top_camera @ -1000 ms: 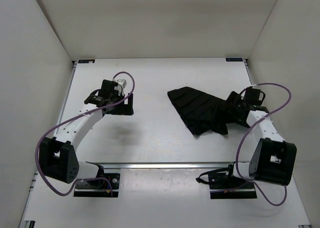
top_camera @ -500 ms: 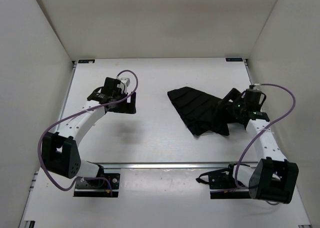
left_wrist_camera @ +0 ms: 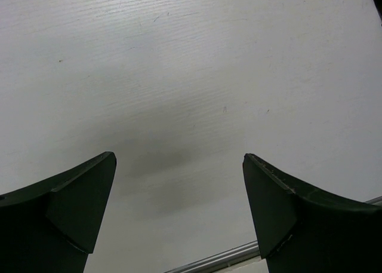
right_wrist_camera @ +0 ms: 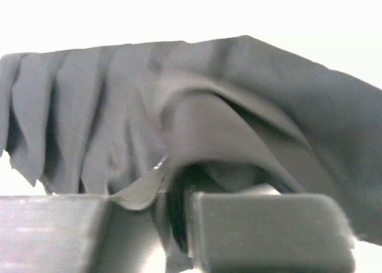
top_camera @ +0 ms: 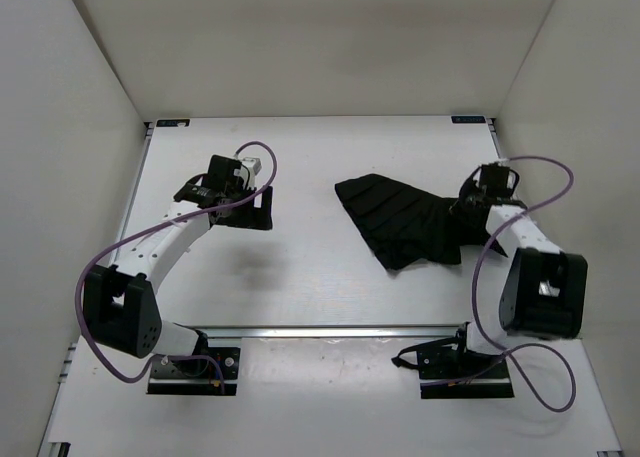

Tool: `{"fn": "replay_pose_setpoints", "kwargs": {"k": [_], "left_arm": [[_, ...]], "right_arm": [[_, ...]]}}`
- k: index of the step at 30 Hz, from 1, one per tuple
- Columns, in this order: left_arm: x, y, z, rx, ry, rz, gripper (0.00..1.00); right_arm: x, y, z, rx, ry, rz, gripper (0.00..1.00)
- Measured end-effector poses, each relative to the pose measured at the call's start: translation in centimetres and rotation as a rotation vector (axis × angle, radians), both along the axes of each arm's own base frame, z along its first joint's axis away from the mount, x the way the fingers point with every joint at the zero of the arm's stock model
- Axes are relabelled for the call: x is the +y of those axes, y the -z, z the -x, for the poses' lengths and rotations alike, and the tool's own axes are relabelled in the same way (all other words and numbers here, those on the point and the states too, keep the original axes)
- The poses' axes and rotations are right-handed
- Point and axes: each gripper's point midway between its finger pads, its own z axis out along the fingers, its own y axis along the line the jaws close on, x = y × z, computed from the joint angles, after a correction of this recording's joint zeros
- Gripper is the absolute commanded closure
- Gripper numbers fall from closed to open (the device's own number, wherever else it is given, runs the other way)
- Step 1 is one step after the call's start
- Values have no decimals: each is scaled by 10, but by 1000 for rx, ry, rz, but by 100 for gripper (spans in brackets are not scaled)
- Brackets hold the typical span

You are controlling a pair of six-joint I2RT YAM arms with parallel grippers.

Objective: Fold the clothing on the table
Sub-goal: Grab the skirt from the pile, then move the skirt to the center of the board

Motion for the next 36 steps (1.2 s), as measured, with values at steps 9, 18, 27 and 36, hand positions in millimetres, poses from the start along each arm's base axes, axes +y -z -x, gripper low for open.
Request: {"fn": "replay_pose_setpoints", "kwargs": {"k": [9, 18, 27, 36], "left_arm": [[6, -24, -26, -50, -23, 27, 1], [38, -133, -70, -318, -153, 159, 2], [24, -199, -81, -478, -123, 234, 2], [-18, -104, -87, -243, -56, 246, 1]], "right_arm": [[72, -80, -166, -72, -328, 32, 100], [289, -307, -128, -579, -859, -12, 100], [129, -227, -31, -560, -592, -129, 100], [147, -19, 55, 36, -618, -282, 100]]}}
